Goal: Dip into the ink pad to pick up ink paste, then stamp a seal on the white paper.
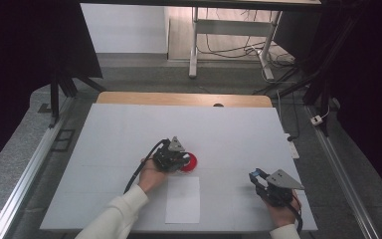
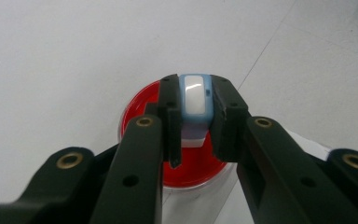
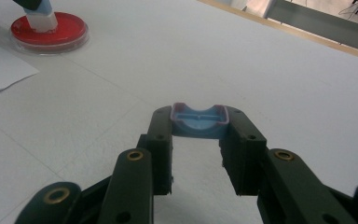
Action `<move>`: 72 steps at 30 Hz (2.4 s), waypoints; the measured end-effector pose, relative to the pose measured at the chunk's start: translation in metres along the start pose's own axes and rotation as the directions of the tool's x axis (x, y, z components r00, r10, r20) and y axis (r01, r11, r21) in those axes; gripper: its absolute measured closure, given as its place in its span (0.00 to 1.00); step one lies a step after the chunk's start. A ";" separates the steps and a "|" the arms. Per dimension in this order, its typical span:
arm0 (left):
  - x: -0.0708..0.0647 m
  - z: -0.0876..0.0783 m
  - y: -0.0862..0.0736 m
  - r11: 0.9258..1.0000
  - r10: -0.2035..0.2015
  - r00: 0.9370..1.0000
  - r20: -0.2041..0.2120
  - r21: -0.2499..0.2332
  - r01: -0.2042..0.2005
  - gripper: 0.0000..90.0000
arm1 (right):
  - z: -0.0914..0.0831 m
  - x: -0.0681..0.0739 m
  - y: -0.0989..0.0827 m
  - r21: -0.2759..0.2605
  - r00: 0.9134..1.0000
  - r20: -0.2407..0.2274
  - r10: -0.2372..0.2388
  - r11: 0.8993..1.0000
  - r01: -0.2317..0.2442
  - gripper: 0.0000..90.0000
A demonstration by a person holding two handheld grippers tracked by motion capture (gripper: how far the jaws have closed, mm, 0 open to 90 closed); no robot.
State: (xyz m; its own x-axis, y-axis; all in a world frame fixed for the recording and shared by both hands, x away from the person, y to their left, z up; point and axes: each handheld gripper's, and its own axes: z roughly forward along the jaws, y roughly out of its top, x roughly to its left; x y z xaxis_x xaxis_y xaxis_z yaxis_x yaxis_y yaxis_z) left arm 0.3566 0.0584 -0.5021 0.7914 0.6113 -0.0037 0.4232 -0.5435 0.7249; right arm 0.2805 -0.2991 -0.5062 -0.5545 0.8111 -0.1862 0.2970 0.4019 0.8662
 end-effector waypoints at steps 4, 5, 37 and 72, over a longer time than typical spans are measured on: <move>-0.001 -0.004 0.001 1.000 -0.001 1.000 -0.005 -0.013 0.001 0.84 | 0.000 0.000 0.000 -0.003 1.000 0.000 0.003 1.000 -0.003 0.72; -0.001 -0.004 0.001 1.000 0.001 1.000 -0.005 -0.013 -0.001 0.84 | 0.000 0.000 0.000 -0.003 1.000 0.002 0.003 1.000 -0.003 0.72; -0.003 -0.041 0.002 0.993 -0.022 0.996 0.088 -0.114 0.032 0.84 | 0.000 0.000 0.000 -0.004 1.000 0.001 0.003 1.000 -0.003 0.72; -0.016 -0.049 -0.008 0.996 0.013 0.991 0.136 -0.094 -0.001 0.84 | 0.000 0.000 -0.001 0.000 1.000 -0.001 0.000 1.000 0.000 0.72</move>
State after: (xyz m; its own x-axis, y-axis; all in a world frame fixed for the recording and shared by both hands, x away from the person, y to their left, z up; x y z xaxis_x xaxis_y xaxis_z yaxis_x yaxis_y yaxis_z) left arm 0.3191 0.0805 -0.4740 0.8496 0.5200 -0.0877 0.3794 -0.4873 0.7865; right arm 0.2804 -0.2988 -0.5069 -0.5554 0.8107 -0.1852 0.2972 0.4014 0.8663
